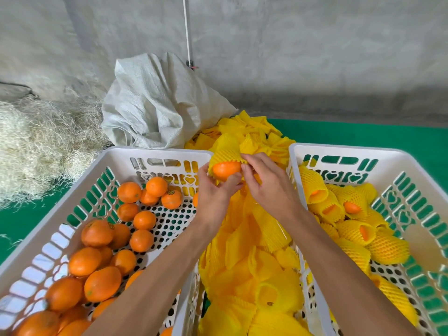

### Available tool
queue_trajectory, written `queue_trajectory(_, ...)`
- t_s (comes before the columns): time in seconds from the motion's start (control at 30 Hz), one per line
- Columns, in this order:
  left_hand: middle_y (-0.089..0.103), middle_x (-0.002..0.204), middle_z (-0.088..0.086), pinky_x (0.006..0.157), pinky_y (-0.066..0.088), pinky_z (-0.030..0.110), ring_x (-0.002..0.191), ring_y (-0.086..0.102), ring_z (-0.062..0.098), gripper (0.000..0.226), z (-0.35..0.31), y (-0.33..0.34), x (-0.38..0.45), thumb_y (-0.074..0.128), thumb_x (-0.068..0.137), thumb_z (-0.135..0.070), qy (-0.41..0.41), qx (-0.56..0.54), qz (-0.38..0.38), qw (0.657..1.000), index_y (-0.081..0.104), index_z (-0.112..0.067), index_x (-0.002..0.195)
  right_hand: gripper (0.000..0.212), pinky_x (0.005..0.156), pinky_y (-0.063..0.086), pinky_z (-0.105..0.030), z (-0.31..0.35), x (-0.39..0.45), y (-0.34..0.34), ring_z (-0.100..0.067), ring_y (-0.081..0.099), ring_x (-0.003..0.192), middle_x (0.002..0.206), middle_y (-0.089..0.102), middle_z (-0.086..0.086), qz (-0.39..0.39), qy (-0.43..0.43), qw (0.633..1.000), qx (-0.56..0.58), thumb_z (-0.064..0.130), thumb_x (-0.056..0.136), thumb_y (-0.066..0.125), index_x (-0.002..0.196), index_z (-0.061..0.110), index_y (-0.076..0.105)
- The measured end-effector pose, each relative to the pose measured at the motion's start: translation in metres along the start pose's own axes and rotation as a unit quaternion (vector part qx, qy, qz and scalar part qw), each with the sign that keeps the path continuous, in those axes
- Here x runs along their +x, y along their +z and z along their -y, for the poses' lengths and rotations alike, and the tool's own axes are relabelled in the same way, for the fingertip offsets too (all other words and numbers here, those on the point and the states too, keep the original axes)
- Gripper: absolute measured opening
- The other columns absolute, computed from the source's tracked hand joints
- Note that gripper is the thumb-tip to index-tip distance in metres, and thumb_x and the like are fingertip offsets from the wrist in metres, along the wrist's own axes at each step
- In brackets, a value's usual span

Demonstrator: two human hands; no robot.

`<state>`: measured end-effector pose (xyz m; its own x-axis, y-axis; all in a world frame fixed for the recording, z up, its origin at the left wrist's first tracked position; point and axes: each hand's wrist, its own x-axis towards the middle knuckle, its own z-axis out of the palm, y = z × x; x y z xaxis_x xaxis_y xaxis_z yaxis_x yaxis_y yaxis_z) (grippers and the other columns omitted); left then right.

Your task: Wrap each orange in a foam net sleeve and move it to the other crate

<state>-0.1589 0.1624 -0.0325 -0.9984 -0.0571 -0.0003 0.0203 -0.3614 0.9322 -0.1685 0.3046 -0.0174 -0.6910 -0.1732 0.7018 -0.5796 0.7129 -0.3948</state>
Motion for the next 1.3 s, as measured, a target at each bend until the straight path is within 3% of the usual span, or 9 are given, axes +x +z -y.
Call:
queue_trajectory(0.17,0.071,0.106,-0.013,0.074,0.061,0.031,0.091,0.073,0.016,0.068,0.000,-0.002,-0.001,0.086,0.078,-0.045,0.010,0.095,-0.020,0.995,0.050,-0.045,0.136,0.024,0.073,0.059,-0.043,0.001,0.003,-0.005,-0.028,0.068,0.097,0.115,0.068,-0.012,0.012,0.005,0.999,-0.032,0.010,0.102,0.059,0.122,0.002,0.068)
queue_trajectory(0.43,0.055,0.074,0.002,0.069,0.050,0.039,0.067,0.054,0.017,0.035,-0.006,-0.004,0.002,0.074,0.085,-0.029,-0.009,0.009,-0.027,1.000,0.051,-0.011,0.104,0.012,0.065,0.053,-0.030,0.025,0.011,-0.007,-0.020,0.063,0.075,0.086,0.066,-0.006,-0.082,-0.151,0.980,-0.098,0.011,0.096,0.062,0.095,0.005,0.073)
queue_trajectory(0.67,0.064,0.097,0.012,0.070,0.058,0.030,0.088,0.070,0.019,0.039,-0.014,-0.001,0.002,0.065,0.098,-0.028,-0.079,-0.073,-0.001,0.994,0.056,-0.004,0.126,0.039,0.066,0.055,-0.039,0.023,-0.001,0.004,-0.031,0.069,0.093,0.118,0.069,-0.010,0.038,0.051,0.994,-0.094,0.021,0.098,0.061,0.135,0.008,0.061)
queue_trajectory(0.8,0.071,0.117,0.019,0.082,0.057,0.036,0.109,0.070,0.029,0.058,-0.009,0.000,-0.002,0.076,0.085,-0.029,-0.041,0.034,0.024,0.998,0.058,0.002,0.131,0.030,0.060,0.055,-0.036,0.015,0.002,0.001,-0.035,0.069,0.084,0.110,0.070,-0.017,0.001,0.031,0.996,-0.087,0.006,0.098,0.060,0.127,0.002,0.066)
queue_trajectory(0.93,0.076,0.117,0.004,0.085,0.063,0.037,0.109,0.073,0.023,0.046,-0.004,0.001,-0.004,0.080,0.093,-0.025,0.000,0.078,0.012,0.997,0.055,-0.037,0.130,0.026,0.059,0.048,-0.030,0.012,0.004,-0.005,-0.029,0.066,0.085,0.108,0.066,-0.013,-0.006,-0.003,0.995,-0.101,0.006,0.101,0.057,0.125,0.005,0.066)
queue_trajectory(1.03,0.077,0.109,0.006,0.089,0.063,0.047,0.105,0.073,0.030,0.025,-0.004,0.002,-0.002,0.076,0.094,-0.024,0.034,0.091,-0.012,0.995,0.068,-0.025,0.118,0.025,0.059,0.049,-0.033,0.010,0.008,-0.011,-0.027,0.064,0.085,0.103,0.064,-0.011,-0.012,-0.060,0.992,-0.114,0.004,0.101,0.055,0.122,0.005,0.068)
queue_trajectory(1.13,0.077,0.096,-0.017,0.082,0.060,0.030,0.091,0.072,0.010,0.026,-0.001,-0.003,0.001,0.073,0.091,-0.034,0.010,0.082,-0.065,0.994,0.059,-0.040,0.111,0.023,0.062,0.049,-0.032,0.019,0.008,-0.012,-0.024,0.062,0.082,0.095,0.064,-0.010,-0.035,-0.109,0.986,-0.122,0.006,0.101,0.055,0.117,0.004,0.071)
queue_trajectory(1.23,0.065,0.100,-0.029,0.091,0.057,0.031,0.099,0.065,-0.001,0.066,-0.004,-0.003,-0.003,0.065,0.086,-0.046,-0.024,0.080,-0.082,0.993,0.044,-0.028,0.146,0.021,0.062,0.047,-0.028,0.033,0.006,-0.006,-0.021,0.064,0.080,0.097,0.067,-0.006,-0.033,-0.080,0.989,-0.119,0.014,0.099,0.059,0.116,0.008,0.071)
queue_trajectory(1.3,0.069,0.101,-0.023,0.088,0.062,0.036,0.101,0.070,0.008,0.067,-0.004,-0.002,-0.002,0.060,0.087,-0.046,-0.023,0.082,-0.075,0.994,0.050,-0.009,0.142,0.031,0.062,0.048,-0.029,0.037,0.004,-0.002,-0.022,0.067,0.088,0.107,0.068,-0.006,-0.005,-0.004,0.992,-0.124,0.022,0.097,0.061,0.124,0.010,0.066)
